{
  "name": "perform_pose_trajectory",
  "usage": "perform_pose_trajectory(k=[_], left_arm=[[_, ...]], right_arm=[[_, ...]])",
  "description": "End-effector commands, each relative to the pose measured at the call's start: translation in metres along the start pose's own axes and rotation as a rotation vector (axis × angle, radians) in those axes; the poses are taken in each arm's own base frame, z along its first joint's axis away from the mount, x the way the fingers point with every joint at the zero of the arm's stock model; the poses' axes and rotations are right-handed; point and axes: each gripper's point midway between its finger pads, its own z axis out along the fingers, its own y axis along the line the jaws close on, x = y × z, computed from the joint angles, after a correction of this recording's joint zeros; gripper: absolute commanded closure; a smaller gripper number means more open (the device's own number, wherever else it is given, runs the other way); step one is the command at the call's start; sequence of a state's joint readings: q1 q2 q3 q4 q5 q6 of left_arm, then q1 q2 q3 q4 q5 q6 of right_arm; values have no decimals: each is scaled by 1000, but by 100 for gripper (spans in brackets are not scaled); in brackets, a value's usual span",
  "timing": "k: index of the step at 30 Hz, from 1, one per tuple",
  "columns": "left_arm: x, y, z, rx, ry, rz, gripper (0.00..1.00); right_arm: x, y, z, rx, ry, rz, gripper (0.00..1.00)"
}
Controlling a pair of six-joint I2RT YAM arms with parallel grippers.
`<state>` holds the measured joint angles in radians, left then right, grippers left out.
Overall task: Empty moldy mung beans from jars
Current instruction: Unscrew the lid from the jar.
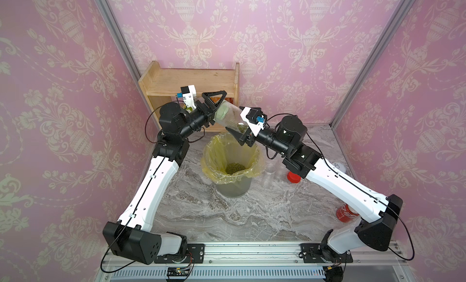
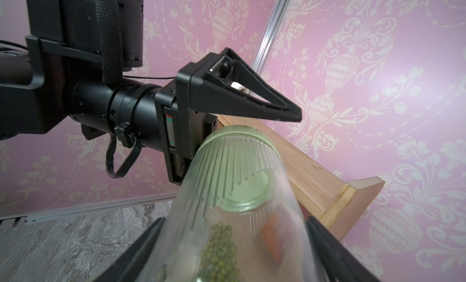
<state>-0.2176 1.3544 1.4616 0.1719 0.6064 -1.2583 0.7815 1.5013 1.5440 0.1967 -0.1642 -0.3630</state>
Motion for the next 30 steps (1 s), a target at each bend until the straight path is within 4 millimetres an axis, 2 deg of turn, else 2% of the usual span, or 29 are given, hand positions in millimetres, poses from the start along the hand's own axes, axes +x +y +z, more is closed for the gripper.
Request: perform_pose_trajectory(k=[1,21,30], left_arm=[[-8,-7,-4,52,-44,0,1],[-8,-5,-10,75,-64,-23,1],[-13,-12,-15,90,-80,-6,1]], right_arm=[[-51,9,-9,-33,-187,24,79],[-60,-3,-17,36,-248,74,82],[-63,-7,-23,55,-260,78,82]])
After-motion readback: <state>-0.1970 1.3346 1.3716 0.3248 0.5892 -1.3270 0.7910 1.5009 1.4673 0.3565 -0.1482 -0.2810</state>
